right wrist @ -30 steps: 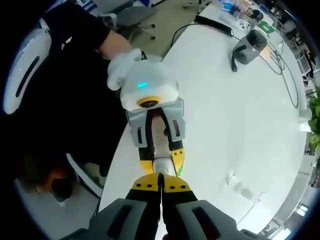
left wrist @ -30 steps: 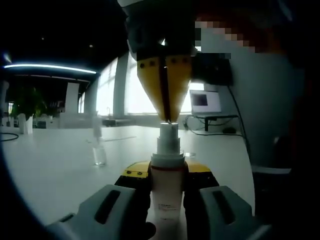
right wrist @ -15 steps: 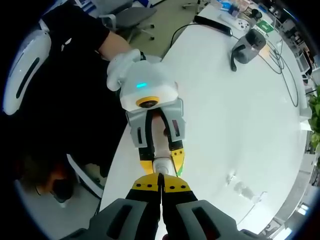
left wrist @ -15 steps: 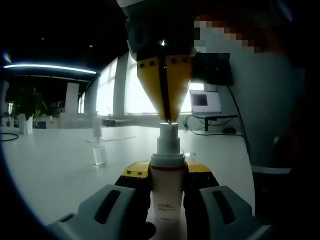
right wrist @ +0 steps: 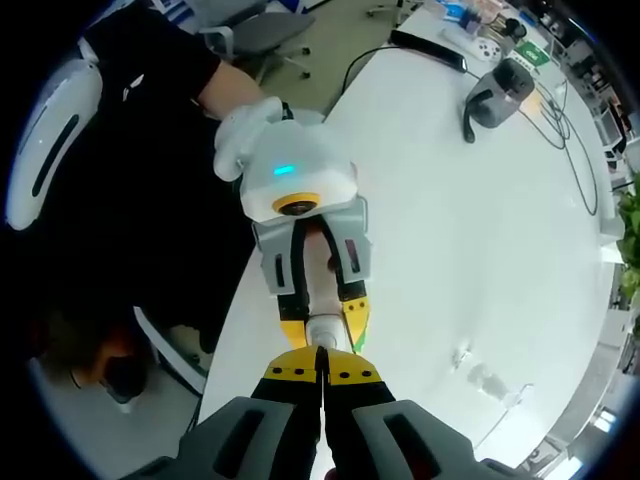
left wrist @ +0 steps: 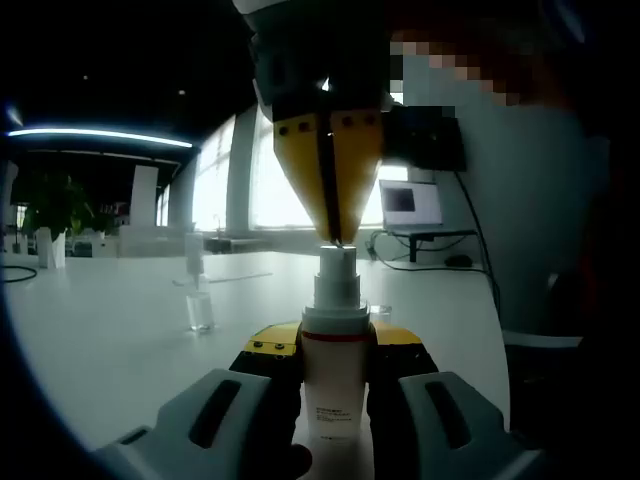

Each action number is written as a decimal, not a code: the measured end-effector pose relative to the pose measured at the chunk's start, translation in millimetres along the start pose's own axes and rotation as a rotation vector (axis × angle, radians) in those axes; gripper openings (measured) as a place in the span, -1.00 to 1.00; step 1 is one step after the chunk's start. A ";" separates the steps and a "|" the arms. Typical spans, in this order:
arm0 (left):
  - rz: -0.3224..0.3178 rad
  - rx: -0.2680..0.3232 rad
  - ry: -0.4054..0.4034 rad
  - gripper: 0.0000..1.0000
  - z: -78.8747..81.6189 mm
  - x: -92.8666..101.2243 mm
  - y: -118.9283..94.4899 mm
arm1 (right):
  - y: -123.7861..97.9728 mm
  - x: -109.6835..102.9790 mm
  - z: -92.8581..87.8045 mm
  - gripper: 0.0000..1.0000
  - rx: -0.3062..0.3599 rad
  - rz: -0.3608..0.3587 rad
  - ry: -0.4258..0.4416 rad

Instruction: Clamp pump bottle remove cover press pump head put on cover

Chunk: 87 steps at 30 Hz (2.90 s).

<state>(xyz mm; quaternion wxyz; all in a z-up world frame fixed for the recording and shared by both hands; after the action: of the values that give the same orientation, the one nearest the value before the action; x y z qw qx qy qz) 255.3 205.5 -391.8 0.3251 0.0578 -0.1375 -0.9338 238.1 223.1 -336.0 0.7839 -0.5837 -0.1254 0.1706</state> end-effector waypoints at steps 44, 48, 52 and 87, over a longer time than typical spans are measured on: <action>0.000 0.000 0.001 -0.70 0.2 -0.1 -0.3 | 6.4 -0.5 -1.3 -1.00 -0.013 0.001 -0.003; -0.001 0.001 -0.001 -0.70 -0.4 -1.4 -0.4 | 3.7 -0.9 -1.0 -1.00 -0.012 -0.001 -0.011; -0.001 0.001 -0.001 -0.70 -0.1 -0.8 -0.3 | 0.6 -0.9 -0.2 -1.00 -0.012 -0.003 -0.018; -0.002 0.002 0.000 -0.70 -0.3 -0.6 -0.1 | 0.1 -0.8 -0.3 -1.00 -0.002 -0.001 -0.018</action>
<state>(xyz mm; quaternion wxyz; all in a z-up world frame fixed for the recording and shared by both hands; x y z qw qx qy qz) 255.7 205.8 -392.0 0.3239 0.0582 -0.1383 -0.9341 237.4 222.4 -336.2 0.7823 -0.5828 -0.1328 0.1751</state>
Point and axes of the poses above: the point that each gripper's makers call its tool centre point, and the gripper's own axes: y roughly forward along the fingers, x roughly to its right, z roughly out of its top, the point moved 2 cm from there along -y, roughly backward along the fingers, and after that the axes turned 14 degrees about x, right-handed, at the moved point
